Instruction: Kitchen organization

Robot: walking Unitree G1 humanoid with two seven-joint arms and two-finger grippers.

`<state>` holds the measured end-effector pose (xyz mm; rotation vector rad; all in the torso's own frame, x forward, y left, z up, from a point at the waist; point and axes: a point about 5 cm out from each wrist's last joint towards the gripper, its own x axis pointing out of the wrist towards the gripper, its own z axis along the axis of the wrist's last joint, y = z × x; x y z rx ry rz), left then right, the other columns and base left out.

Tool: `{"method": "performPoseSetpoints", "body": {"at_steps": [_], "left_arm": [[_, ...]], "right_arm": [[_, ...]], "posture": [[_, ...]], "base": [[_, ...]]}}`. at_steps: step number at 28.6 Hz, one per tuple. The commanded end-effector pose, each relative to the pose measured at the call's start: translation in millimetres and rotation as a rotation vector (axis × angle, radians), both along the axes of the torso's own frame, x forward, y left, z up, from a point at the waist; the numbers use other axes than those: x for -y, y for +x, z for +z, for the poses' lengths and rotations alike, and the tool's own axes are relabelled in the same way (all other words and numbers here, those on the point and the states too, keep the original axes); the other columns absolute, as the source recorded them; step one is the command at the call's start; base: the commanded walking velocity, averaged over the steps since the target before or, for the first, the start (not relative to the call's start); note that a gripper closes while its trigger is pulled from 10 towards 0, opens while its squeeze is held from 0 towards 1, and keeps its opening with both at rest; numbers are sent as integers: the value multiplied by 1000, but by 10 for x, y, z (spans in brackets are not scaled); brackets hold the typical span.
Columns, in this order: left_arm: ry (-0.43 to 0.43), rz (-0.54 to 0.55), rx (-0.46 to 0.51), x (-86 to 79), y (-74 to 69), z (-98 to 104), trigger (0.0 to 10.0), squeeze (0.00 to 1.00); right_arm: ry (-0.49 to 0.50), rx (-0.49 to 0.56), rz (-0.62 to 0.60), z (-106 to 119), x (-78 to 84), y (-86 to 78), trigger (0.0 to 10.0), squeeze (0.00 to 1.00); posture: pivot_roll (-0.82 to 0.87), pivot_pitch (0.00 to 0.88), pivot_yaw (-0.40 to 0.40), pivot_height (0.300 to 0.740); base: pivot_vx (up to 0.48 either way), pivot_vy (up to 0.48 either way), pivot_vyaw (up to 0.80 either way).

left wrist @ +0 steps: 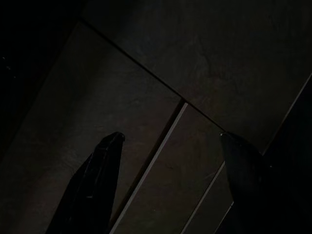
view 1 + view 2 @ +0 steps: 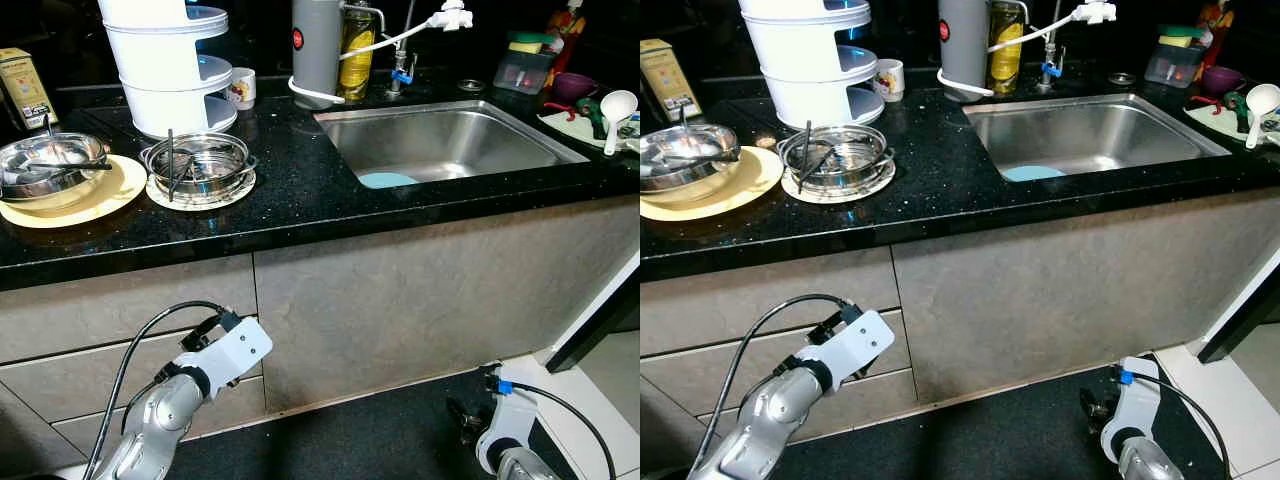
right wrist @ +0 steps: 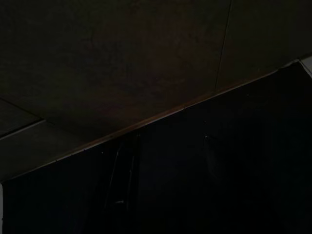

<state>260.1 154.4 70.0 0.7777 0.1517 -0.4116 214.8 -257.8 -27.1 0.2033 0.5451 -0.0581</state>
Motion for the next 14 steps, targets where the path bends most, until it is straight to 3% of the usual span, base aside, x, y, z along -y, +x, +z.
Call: {"method": "performPoseSetpoints", "body": {"at_steps": [1,14], "left_arm": [[10,3,-15,-48,-30,-50,10000,0],[12,4,-18,-49,-41,-73,10000,0]], "right_arm": [[-3,-7,-3,-27,-8,-27,10000,0],[-2,-11,-1,-47,-24,-41,10000,0]], "posture": [[10,0,-35,740],[9,0,-29,740]], "base": [[0,0,0],[0,0,0]]}}
